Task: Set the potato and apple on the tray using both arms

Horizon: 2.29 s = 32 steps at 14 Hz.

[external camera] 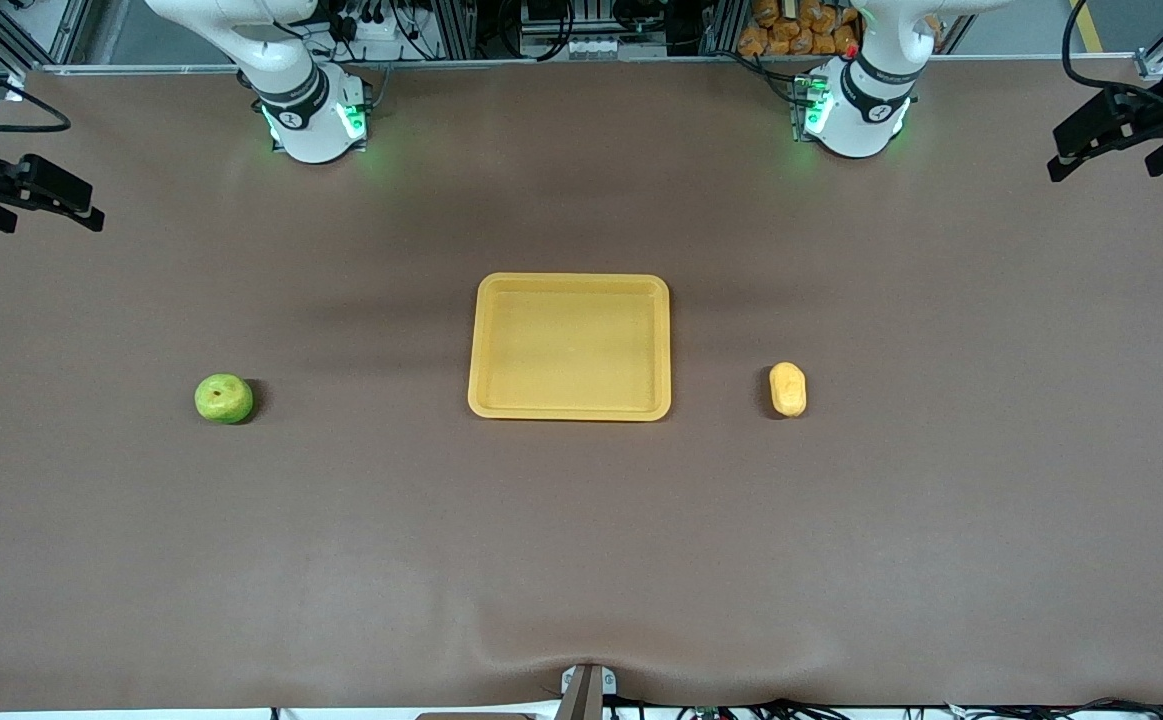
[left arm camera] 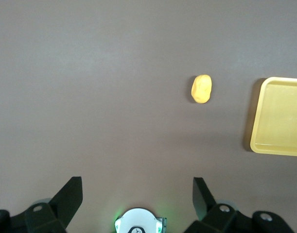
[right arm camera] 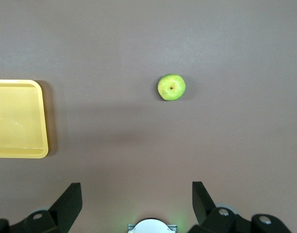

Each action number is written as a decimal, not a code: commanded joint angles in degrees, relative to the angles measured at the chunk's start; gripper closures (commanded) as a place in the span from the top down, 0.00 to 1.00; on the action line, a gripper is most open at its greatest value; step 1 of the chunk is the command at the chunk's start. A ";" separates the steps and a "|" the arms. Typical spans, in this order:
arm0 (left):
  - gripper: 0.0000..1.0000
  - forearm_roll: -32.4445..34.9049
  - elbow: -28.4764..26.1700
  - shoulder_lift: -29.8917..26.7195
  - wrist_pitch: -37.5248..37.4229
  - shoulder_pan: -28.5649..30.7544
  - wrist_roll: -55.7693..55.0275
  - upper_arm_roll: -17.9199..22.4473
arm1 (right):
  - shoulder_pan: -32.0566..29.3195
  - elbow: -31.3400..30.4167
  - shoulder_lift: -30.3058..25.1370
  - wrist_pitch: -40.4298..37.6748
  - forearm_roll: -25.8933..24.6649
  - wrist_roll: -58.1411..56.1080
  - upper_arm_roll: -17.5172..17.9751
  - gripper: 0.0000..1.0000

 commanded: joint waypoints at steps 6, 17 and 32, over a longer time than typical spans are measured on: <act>1.00 -0.28 1.52 0.66 -1.84 0.38 -0.10 0.43 | -1.38 -1.65 -1.54 -1.21 -0.93 -0.73 0.87 1.00; 1.00 -1.16 -0.41 -0.04 -4.12 0.38 0.08 0.25 | -1.38 -2.62 -1.46 -1.30 -0.93 -0.29 0.87 1.00; 1.00 -1.07 -7.78 -0.13 2.01 1.88 -0.36 0.25 | -1.47 -11.48 -0.40 10.56 -0.93 -0.65 1.23 1.00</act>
